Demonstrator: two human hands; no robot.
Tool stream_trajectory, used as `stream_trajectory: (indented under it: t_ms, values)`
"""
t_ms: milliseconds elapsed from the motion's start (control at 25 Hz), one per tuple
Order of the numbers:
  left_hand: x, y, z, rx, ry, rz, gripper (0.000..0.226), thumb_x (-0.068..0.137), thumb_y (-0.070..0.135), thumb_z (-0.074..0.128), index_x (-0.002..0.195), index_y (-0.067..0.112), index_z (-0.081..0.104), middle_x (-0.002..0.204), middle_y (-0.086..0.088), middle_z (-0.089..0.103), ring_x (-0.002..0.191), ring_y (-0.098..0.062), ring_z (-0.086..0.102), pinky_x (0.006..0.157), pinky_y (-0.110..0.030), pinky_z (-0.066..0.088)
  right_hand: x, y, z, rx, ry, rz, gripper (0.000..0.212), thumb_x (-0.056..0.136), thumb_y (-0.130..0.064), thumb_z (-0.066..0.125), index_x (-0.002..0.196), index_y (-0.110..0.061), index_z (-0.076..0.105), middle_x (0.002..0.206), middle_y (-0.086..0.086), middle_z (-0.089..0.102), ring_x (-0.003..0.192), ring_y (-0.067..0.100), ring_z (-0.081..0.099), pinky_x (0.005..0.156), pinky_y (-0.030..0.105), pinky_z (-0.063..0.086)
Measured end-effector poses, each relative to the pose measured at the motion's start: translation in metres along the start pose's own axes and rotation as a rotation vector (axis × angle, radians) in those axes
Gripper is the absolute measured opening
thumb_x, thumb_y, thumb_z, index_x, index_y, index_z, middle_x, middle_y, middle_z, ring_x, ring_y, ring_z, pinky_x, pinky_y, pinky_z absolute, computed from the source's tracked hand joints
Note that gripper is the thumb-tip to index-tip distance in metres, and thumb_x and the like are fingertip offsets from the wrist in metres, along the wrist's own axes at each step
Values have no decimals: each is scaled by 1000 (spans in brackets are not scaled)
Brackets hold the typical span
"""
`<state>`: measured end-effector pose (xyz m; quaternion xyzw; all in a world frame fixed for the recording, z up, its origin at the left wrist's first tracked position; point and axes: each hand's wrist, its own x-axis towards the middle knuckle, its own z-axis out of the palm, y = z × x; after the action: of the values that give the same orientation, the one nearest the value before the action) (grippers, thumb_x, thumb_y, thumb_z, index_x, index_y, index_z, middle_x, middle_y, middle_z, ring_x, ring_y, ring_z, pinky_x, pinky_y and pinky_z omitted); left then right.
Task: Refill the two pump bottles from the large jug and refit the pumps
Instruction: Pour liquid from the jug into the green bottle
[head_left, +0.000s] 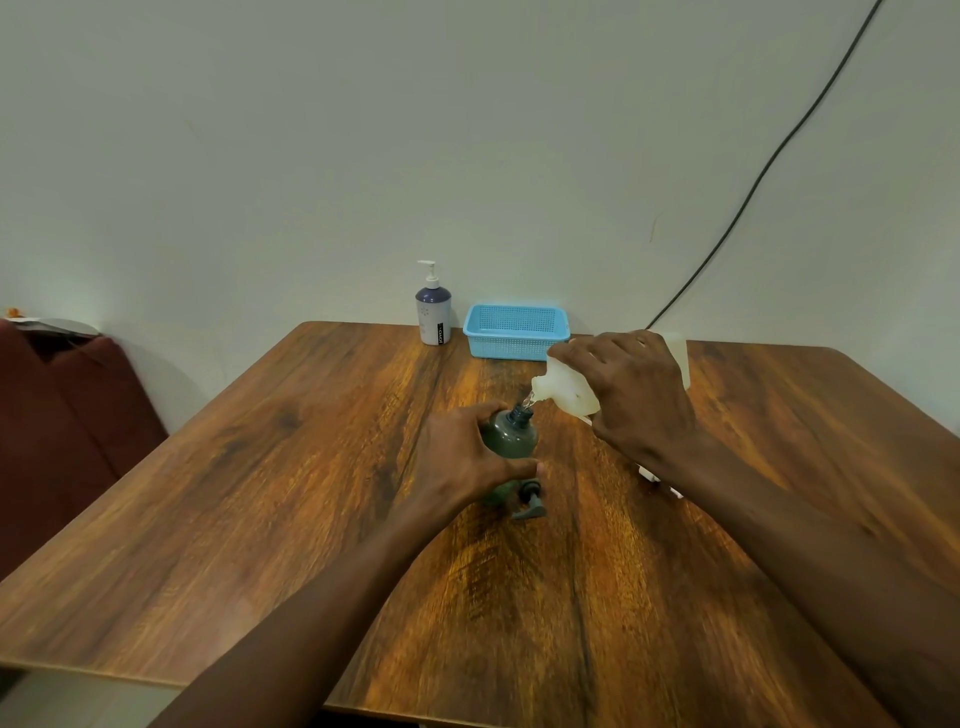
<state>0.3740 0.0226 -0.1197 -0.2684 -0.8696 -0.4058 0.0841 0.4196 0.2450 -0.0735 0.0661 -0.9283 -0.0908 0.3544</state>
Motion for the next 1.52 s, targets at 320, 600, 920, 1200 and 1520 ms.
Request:
stream_trajectory:
  t_ms: [320,600,920,1200,1520]
  values:
    - [0,-1,1,-13,-4,7,78,64,54,92,132,28,66,120,7,74,80,22,47,67,0,38,-1,0,2,1,-29,1,87,59,-21,93,139,-24,58,131,8,68,120,33,62,101,55,46]
    - [0,0,2,0,1,11,76,64,52,92,132,28,66,118,9,73,78,23,44,65,2,38,0,1,-1,-12,-17,-5,85,60,-20,93,138,-24,59,130,9,69,119,34,63,101,55,46]
    - [0,-2,5,-13,3,35,77,62,59,90,130,30,67,117,11,74,92,6,59,77,-3,40,0,2,-2,-19,-20,-18,86,59,-19,93,138,-24,58,131,8,68,120,34,62,101,55,46]
    - [-1,-3,4,-25,9,45,76,63,56,91,129,27,68,115,11,73,89,10,55,77,-4,40,-1,2,-1,-24,-7,-31,87,57,-19,94,137,-24,58,129,9,69,118,34,63,100,56,46]
    - [3,-3,7,-34,8,60,74,62,59,90,128,31,68,115,14,72,98,4,63,82,-8,47,-1,1,-3,25,-15,1,86,58,-20,93,137,-26,59,130,5,69,121,31,61,101,54,45]
